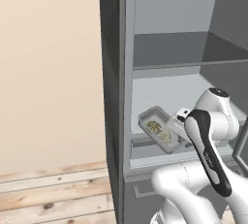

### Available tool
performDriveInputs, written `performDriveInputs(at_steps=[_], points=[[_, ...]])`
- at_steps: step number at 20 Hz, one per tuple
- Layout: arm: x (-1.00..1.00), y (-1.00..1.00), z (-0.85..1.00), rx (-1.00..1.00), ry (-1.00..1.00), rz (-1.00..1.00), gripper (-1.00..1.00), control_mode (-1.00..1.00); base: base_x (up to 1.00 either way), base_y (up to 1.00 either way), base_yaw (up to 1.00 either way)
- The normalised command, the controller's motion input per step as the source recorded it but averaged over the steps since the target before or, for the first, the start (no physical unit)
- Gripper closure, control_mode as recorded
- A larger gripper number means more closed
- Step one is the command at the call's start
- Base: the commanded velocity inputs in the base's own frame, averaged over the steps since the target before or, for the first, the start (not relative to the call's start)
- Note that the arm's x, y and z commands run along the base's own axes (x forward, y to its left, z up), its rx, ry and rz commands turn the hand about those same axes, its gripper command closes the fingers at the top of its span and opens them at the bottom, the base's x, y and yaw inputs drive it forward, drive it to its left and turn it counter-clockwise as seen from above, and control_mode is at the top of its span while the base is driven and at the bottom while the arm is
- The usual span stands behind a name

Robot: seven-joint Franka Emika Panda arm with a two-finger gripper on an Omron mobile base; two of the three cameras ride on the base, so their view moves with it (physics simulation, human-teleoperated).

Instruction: Place two dumplings into each of the tupperware containers and then place the containers in the fridge.

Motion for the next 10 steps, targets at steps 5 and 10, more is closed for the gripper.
performDriveInputs(at_steps=[5,10], points=[[0.38,-0.67,0.0,0.03,-0.09,-0.03,1.0,-1.0,0.0,0.0,0.0],[0.61,-0.34,0.01,0.0,-0.07,-0.32,1.0,-1.0,0.0,0.0,0.0]])
